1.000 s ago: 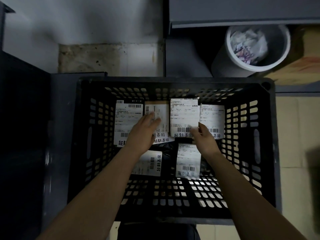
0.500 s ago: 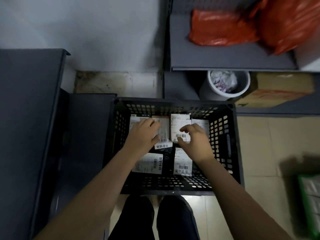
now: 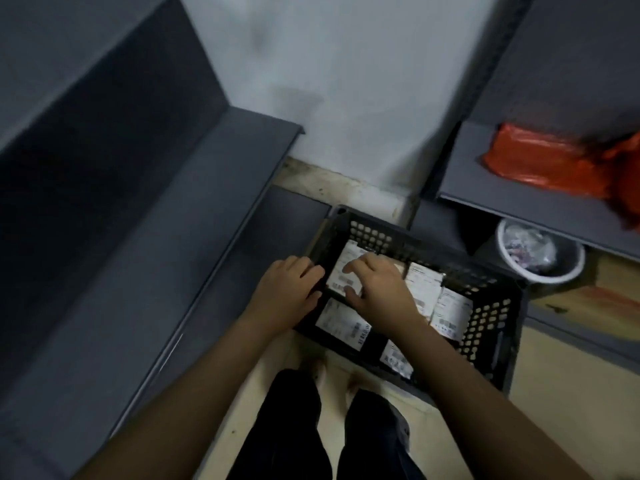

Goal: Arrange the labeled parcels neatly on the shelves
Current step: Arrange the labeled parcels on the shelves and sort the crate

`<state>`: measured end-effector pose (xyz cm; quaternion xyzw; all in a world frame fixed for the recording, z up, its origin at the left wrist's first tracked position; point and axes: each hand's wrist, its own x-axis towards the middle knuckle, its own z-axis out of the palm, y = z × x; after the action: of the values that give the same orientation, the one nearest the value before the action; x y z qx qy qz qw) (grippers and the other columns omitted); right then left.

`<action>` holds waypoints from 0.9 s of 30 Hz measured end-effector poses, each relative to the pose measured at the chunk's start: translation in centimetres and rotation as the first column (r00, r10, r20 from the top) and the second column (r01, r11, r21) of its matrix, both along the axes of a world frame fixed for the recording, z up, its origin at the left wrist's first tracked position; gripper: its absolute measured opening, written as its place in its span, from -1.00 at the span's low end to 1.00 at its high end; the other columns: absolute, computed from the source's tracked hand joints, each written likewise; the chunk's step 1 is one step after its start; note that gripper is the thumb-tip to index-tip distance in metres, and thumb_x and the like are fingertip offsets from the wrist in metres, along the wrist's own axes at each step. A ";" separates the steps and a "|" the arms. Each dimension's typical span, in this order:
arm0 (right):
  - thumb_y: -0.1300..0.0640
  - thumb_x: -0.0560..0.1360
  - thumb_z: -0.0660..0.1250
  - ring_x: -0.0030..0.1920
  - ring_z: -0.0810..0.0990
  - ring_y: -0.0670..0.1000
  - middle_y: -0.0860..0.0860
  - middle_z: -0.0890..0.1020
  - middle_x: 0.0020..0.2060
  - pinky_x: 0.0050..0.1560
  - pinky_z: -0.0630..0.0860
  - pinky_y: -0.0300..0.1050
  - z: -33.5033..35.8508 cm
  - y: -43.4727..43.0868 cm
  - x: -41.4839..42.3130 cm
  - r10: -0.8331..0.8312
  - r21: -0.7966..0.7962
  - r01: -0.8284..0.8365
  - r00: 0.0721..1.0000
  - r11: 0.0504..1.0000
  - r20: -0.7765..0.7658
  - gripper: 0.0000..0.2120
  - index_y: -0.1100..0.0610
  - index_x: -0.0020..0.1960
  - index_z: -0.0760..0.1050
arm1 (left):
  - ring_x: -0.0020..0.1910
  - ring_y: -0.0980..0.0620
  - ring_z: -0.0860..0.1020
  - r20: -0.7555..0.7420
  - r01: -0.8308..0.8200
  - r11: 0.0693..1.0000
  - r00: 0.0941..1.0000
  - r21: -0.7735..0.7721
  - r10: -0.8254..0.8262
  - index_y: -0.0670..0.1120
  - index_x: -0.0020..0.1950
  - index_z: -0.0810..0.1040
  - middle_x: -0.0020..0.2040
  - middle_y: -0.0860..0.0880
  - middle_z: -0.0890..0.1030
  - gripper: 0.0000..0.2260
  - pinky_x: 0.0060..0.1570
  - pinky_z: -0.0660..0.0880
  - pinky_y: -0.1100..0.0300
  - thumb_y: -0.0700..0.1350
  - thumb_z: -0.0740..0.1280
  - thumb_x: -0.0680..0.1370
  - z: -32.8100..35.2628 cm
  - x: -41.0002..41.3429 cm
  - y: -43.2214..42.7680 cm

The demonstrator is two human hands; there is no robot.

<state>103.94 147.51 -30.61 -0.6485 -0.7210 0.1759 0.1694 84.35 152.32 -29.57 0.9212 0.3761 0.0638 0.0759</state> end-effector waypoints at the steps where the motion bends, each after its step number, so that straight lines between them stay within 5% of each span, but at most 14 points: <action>1: 0.14 0.41 0.44 -0.04 0.52 0.18 0.12 0.57 -0.04 -0.07 0.43 0.00 0.6 0.2 -0.7 0.064 0.015 -0.064 0.998 0.998 0.011 -0.75 0.14 0.07 0.55 | -0.24 -0.11 0.53 -0.017 -0.053 0.998 0.998 0.018 0.053 -0.12 -0.05 0.55 -0.16 -0.08 0.56 -0.68 -0.31 0.39 0.12 -0.12 0.57 0.28 0.6 -1.0 -1.0; 5: 0.11 0.43 0.41 -0.06 0.50 0.17 0.11 0.55 -0.03 -0.10 0.41 -0.03 2.9 0.8 -4.5 0.345 0.080 -0.352 0.935 0.933 0.087 -0.77 0.12 0.07 0.54 | -0.20 -0.12 0.52 -0.015 -0.284 0.950 0.958 0.127 0.288 -0.11 0.01 0.54 -0.13 -0.08 0.55 -0.77 -0.25 0.43 0.09 -0.05 0.40 0.42 3.0 -5.6 -5.9; 10: 0.14 0.41 0.43 -0.05 0.54 0.18 0.10 0.55 -0.06 -0.05 0.50 0.04 6.0 -1.0 -11.4 0.647 0.169 -0.659 0.752 0.733 0.124 -0.81 0.14 0.01 0.55 | -0.14 -0.08 0.55 -0.031 -0.553 0.812 0.823 0.186 0.568 -0.08 0.05 0.56 -0.08 -0.05 0.58 -0.70 -0.18 0.47 0.11 0.05 0.18 0.48 6.6 -11.4 -14.7; 14: 0.13 0.44 0.44 0.00 0.53 0.13 0.06 0.54 -0.04 0.02 0.49 0.04 9.1 -5.0 -18.2 0.812 0.210 -0.821 0.564 0.532 0.148 -0.80 0.14 0.04 0.56 | -0.13 -0.11 0.55 -0.003 -0.733 0.631 0.651 0.255 0.759 -0.08 0.08 0.57 -0.08 -0.06 0.57 -0.76 -0.17 0.46 0.08 -0.02 0.38 0.47 9.1 -15.9 -22.9; 19: 0.12 0.49 0.37 0.08 0.49 0.12 0.05 0.53 0.03 0.16 0.45 0.02 12.6 -12.1 -26.9 0.940 0.246 -0.943 0.277 0.226 0.197 -0.79 0.13 0.10 0.55 | -0.12 -0.11 0.53 0.018 -0.853 0.387 0.420 0.351 0.908 -0.06 0.09 0.55 -0.07 -0.05 0.55 -0.74 -0.16 0.42 0.05 0.02 0.23 0.49 12.6 -20.8 -34.5; 27: 0.09 0.53 0.33 0.11 0.45 0.10 0.04 0.50 0.07 0.24 0.38 0.01 17.2 -28.3 -40.0 0.963 0.312 -0.932 -0.110 -0.186 0.246 -0.76 0.13 0.17 0.51 | -0.13 -0.14 0.54 0.033 -0.849 0.074 0.107 0.524 0.994 -0.11 0.11 0.54 -0.07 -0.08 0.55 -0.75 -0.19 0.47 0.02 -0.03 0.32 0.49 17.7 -26.3 -54.9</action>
<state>63.89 119.24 -13.38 0.1643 -0.9698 0.1198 0.1344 58.06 97.44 -11.85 0.4408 0.8627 0.0181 -0.2474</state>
